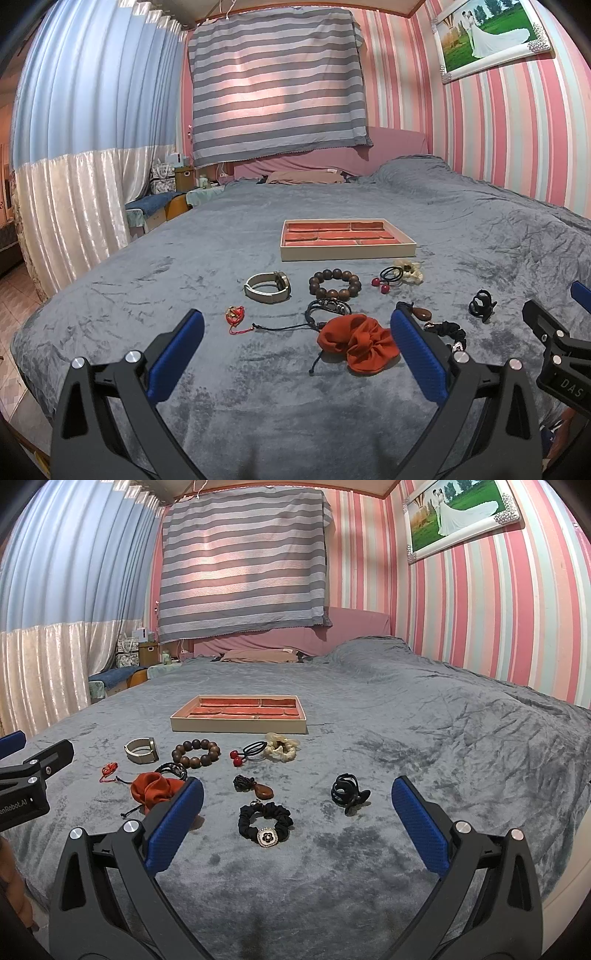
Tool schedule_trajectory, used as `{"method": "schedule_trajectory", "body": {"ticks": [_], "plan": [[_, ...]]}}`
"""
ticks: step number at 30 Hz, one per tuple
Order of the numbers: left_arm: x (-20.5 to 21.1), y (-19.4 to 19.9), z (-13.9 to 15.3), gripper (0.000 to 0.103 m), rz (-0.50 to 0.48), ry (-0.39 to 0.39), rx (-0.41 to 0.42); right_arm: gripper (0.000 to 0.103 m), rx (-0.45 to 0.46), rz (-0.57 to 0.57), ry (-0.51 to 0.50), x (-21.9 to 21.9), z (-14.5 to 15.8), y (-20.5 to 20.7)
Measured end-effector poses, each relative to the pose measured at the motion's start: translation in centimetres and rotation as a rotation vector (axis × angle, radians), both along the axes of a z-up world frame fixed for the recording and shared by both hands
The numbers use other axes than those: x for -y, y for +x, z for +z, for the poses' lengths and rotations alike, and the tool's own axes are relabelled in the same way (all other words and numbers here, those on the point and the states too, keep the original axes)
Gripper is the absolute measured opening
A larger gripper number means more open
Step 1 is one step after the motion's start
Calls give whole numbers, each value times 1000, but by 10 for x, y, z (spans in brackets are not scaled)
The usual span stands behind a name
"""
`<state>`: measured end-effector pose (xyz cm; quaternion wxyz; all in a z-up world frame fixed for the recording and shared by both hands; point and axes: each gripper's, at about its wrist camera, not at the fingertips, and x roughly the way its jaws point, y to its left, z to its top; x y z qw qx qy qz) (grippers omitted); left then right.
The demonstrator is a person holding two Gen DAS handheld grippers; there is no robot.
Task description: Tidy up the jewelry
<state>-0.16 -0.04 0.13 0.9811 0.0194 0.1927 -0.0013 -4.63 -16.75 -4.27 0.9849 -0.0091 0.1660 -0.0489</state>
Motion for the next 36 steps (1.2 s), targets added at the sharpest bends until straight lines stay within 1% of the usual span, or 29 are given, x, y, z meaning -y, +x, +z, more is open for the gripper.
{"method": "schedule_trajectory", "body": {"ticks": [36], "plan": [[-2, -1, -1, 99, -1, 0, 1, 99, 2, -2, -2, 0, 0, 0]]}}
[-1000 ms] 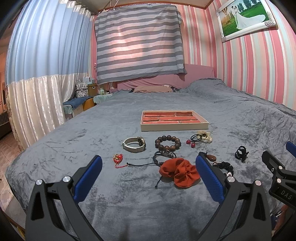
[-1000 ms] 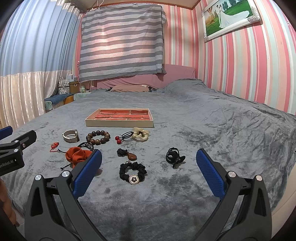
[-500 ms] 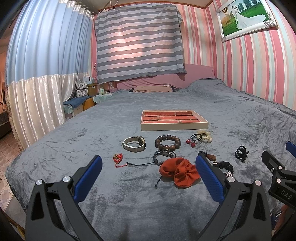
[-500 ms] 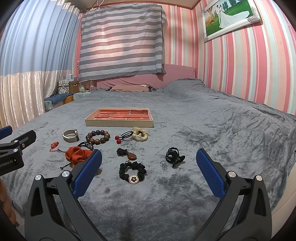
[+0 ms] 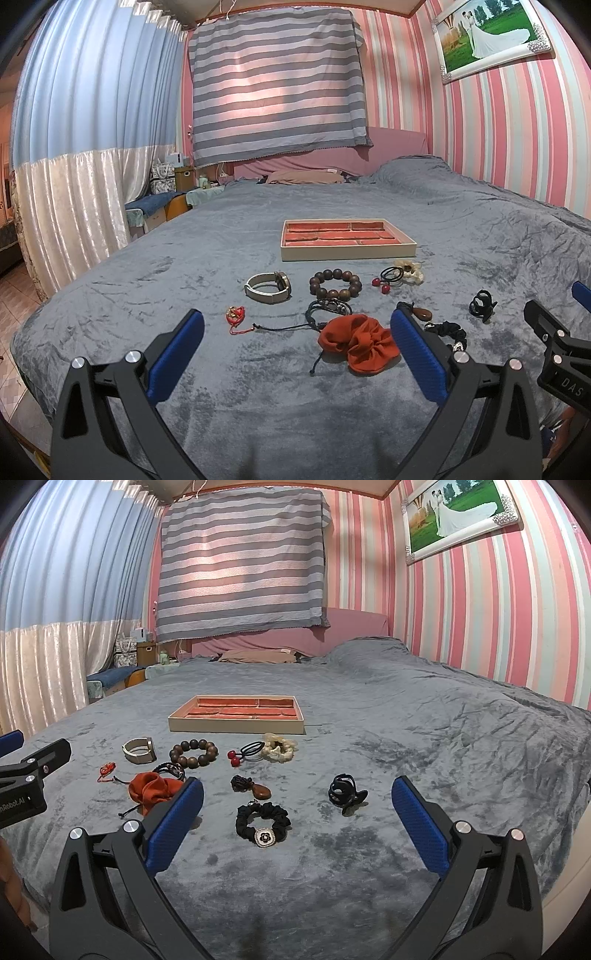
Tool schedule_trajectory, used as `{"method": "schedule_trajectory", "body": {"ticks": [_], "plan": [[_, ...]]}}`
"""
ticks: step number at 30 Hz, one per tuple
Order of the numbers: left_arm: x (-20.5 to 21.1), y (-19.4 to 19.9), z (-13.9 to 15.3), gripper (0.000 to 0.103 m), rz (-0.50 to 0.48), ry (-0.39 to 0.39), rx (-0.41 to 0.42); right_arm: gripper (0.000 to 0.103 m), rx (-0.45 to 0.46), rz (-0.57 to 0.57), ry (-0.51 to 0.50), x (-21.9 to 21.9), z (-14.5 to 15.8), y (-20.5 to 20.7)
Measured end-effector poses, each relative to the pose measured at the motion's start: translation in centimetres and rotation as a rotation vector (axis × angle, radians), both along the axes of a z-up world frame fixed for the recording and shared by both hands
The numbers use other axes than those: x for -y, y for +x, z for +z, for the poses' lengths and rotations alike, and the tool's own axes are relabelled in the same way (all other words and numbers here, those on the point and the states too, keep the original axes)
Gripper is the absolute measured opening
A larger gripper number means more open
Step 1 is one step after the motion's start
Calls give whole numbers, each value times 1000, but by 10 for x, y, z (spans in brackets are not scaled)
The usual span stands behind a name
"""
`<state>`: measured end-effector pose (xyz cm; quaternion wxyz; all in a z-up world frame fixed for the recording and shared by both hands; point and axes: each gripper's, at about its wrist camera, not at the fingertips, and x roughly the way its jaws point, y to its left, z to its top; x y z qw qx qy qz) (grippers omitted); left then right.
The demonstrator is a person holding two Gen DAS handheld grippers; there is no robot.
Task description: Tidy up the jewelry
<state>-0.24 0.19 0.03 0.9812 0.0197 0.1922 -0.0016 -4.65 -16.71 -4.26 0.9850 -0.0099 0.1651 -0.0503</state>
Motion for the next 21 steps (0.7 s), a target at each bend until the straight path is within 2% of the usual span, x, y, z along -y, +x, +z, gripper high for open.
{"method": "schedule_trajectory", "body": {"ticks": [11, 21], "plan": [[0, 0, 0, 99, -1, 0, -1, 99, -2, -1, 0, -3, -2, 3], [-1, 13, -8, 99, 1, 2, -41, 99, -23, 10, 12, 1, -6, 9]]}}
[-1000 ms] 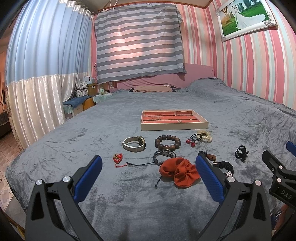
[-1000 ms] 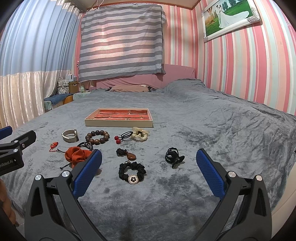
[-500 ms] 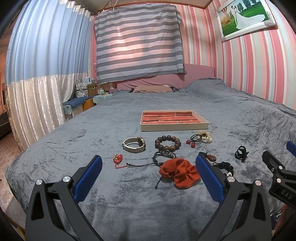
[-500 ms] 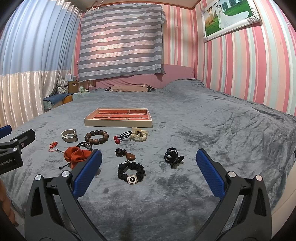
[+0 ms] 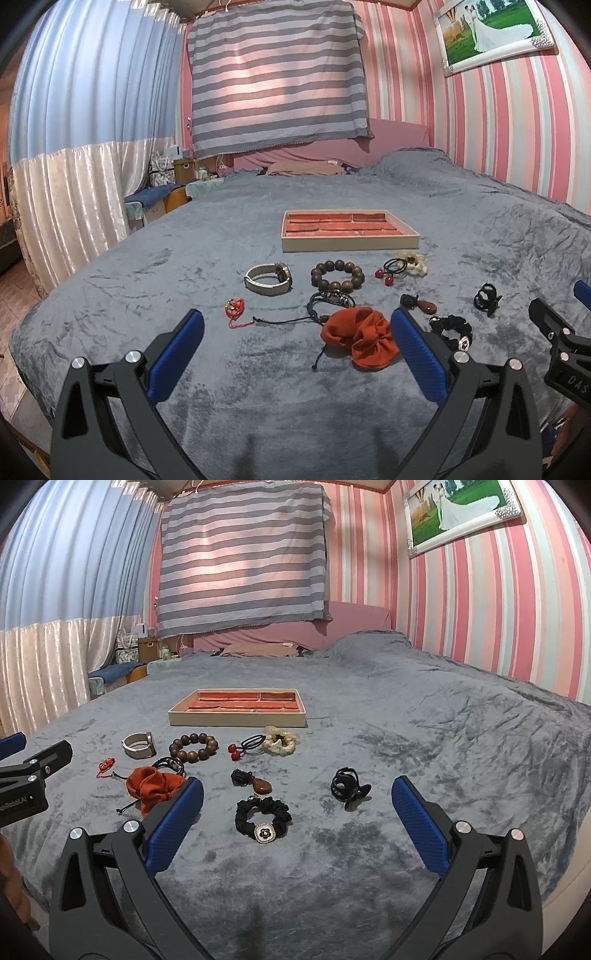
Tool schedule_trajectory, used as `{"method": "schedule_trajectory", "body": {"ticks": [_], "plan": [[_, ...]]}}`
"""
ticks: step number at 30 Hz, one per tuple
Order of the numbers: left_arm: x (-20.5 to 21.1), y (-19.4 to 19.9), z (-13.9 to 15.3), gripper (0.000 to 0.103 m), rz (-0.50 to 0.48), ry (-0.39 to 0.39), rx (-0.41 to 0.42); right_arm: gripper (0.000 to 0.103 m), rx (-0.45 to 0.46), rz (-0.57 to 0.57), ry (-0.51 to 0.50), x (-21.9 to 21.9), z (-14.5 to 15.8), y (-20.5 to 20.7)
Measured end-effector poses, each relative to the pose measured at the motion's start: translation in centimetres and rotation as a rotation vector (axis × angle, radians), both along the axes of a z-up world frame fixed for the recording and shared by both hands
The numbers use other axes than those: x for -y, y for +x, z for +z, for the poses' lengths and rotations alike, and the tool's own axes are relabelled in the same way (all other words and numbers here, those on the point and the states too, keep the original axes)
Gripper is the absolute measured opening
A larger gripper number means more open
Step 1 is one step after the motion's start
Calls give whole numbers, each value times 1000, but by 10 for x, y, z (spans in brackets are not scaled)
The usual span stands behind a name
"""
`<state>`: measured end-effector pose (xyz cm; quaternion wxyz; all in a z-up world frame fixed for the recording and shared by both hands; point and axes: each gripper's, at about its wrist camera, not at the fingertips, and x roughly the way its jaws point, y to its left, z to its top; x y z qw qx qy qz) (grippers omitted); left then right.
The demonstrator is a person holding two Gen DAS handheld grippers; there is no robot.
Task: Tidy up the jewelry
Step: 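Grasp the black flower-charm scrunchie with the right tool while the left tool grasps the orange scrunchie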
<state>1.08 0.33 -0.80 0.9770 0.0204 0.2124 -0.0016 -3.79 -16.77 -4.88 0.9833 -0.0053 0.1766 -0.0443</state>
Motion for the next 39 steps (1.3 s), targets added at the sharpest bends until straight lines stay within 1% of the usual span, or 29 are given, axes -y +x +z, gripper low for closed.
{"method": "schedule_trajectory", "body": {"ticks": [5, 9, 13, 14, 18, 21, 23, 25, 28, 31, 35, 39], "plan": [[3, 12, -12, 99, -21, 5, -48, 99, -32, -36, -28, 3, -12, 13], [8, 23, -25, 99, -40, 13, -94, 99, -72, -52, -18, 9, -18, 23], [13, 34, -30, 99, -55, 22, -110, 99, -109, -42, -7, 14, -23, 36], [13, 37, -31, 99, -61, 19, -117, 99, -126, -24, 1, 16, -26, 42], [15, 55, -35, 99, -64, 3, -159, 99, -194, 4, 23, 19, -36, 64], [18, 71, -41, 98, -62, 5, -195, 99, -246, 19, 35, 20, -45, 80], [19, 77, -42, 98, -73, -7, -205, 95, -269, 24, 24, 18, -50, 89], [21, 83, -45, 98, -74, -6, -212, 89, -293, 26, 16, 17, -54, 98], [26, 90, -50, 98, -93, 1, -219, 81, -337, 38, 34, 18, -64, 112], [30, 97, -54, 98, -106, 1, -238, 77, -377, 48, 50, 19, -72, 122], [31, 107, -60, 98, -114, -13, -268, 74, -409, 62, 64, 19, -77, 133], [33, 118, -66, 98, -113, -10, -291, 66, -444, 72, 91, 21, -82, 143]]}}
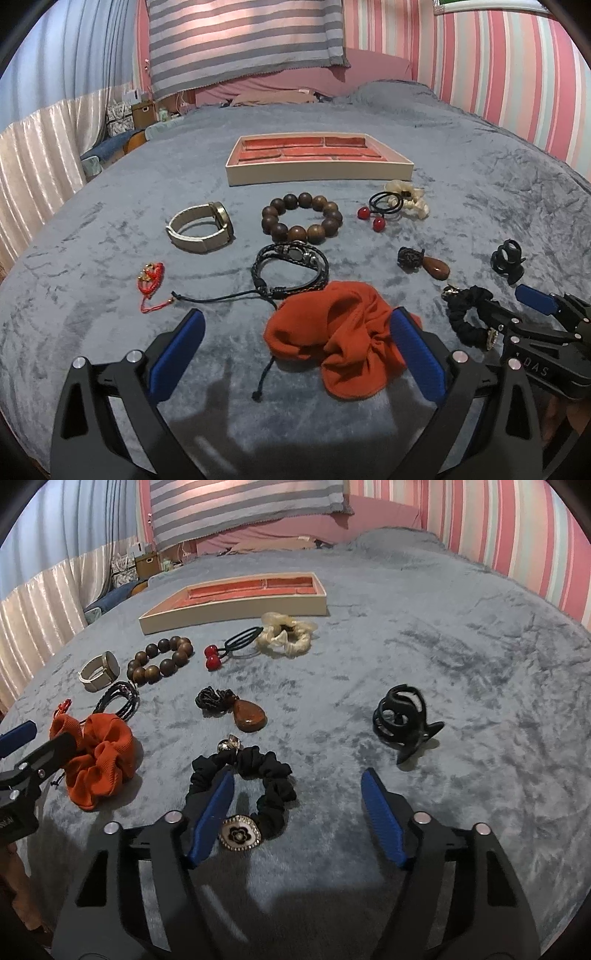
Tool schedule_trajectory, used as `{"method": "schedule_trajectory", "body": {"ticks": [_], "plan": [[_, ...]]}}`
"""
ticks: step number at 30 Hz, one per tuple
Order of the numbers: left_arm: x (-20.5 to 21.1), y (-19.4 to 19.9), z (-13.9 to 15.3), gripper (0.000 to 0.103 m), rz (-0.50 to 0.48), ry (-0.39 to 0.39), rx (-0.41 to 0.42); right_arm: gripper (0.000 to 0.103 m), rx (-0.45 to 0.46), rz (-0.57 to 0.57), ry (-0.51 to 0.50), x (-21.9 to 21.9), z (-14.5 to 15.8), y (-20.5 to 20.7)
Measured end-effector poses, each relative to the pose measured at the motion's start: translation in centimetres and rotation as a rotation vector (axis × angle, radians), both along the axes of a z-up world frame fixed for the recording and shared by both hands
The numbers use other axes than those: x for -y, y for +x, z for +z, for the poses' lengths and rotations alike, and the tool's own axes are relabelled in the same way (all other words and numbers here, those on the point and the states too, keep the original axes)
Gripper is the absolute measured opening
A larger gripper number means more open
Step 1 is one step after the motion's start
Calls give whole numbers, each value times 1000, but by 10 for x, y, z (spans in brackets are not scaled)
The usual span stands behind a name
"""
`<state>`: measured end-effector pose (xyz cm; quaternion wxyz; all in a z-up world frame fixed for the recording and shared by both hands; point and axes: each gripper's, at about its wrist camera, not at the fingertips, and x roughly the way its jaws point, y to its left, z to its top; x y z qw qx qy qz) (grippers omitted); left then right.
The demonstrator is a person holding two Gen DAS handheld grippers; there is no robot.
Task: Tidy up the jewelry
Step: 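Grasp the black flower-charm scrunchie with the right tool while the left tool grasps the orange scrunchie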
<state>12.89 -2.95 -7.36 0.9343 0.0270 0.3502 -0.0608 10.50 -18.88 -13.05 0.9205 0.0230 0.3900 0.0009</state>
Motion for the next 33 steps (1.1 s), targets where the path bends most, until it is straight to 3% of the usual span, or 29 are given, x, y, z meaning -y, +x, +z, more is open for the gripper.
{"method": "schedule_trajectory", "body": {"ticks": [6, 13, 18, 24, 33], "plan": [[-5, 11, -8, 80, -12, -16, -47, 51, -41, 21, 26, -1, -9, 8], [-12, 17, -16, 44, -33, -52, -85, 31, -45, 47, 27, -6, -11, 10], [-13, 15, -13, 29, -49, -68, -73, 18, -40, 60, 33, -9, -10, 10], [-20, 17, -6, 20, -70, -100, -70, 14, -4, 65, 45, -8, 0, 6], [-27, 25, 28, 18, -94, -138, -4, 13, 67, 76, 60, -5, 30, 13]]}}
